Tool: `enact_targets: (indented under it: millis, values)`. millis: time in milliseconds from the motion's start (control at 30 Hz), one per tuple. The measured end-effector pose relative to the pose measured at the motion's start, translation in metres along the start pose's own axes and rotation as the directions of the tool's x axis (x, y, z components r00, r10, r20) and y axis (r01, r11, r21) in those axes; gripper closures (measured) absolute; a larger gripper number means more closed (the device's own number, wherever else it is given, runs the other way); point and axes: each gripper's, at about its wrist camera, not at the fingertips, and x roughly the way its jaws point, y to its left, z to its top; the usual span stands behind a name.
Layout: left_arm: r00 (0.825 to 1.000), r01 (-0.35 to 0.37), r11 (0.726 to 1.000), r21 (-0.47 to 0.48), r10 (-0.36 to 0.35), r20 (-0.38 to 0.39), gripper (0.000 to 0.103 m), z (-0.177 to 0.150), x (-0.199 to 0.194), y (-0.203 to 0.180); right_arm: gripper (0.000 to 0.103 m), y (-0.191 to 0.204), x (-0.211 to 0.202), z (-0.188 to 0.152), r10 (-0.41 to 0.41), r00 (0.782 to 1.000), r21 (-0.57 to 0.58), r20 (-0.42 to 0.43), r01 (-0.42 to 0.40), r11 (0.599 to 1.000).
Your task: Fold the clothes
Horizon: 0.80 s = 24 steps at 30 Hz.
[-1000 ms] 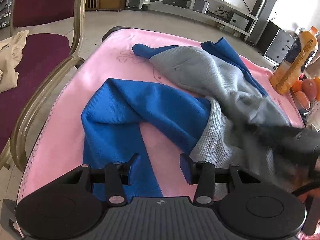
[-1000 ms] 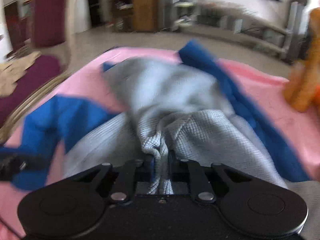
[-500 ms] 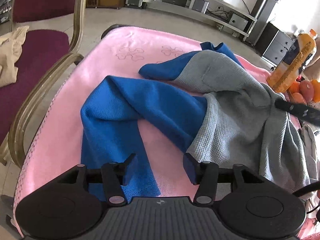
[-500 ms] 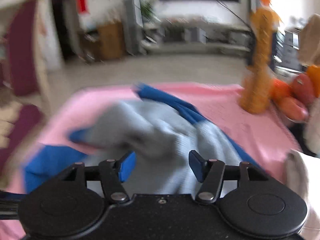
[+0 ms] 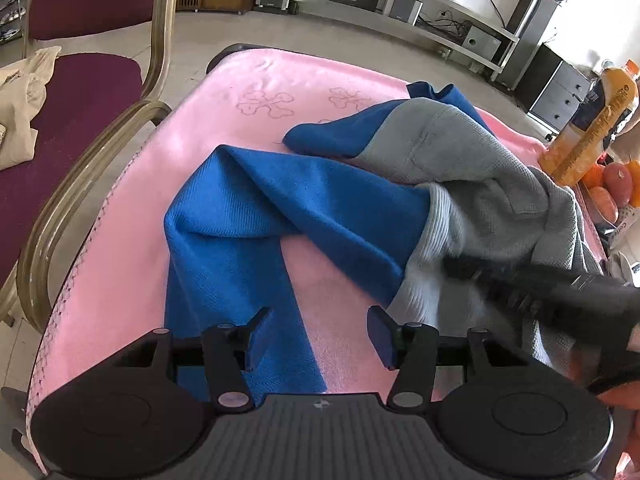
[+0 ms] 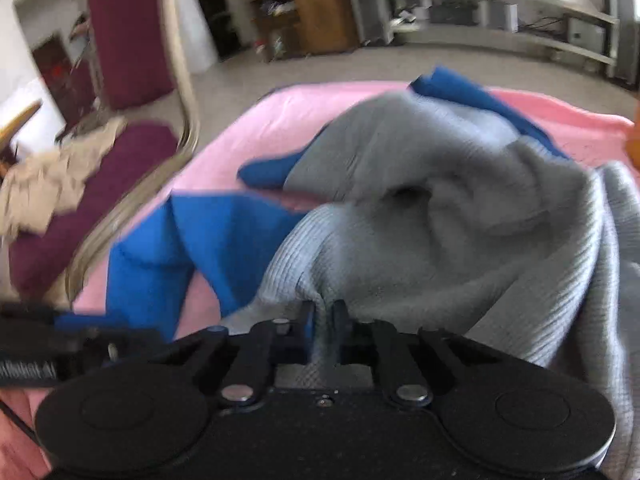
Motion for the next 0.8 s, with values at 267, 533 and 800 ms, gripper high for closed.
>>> enact_targets:
  millis: [267,533,800]
  values:
    - [0.998,0.06,0.998,0.021,-0.06,-0.018,0.051,-0.002,0.004,-0.009,0.078,-0.094,-0.011,0.014,0.051,0.999,0.473,-0.012,-0.039,0.88]
    - [1.0,0.019,0.999,-0.036,-0.019,0.004,0.046,0.006,0.008,0.001,0.056,-0.055,-0.037,0.022,0.047,0.998,0.276,0.042,-0.056,0.959]
    - [0.986,0.133,0.954,-0.269,-0.154,-0.059,0.049,0.035,0.047,0.028,0.056,-0.031,-0.051,0.012,0.061,0.998,0.196,-0.029,-0.054,0.979]
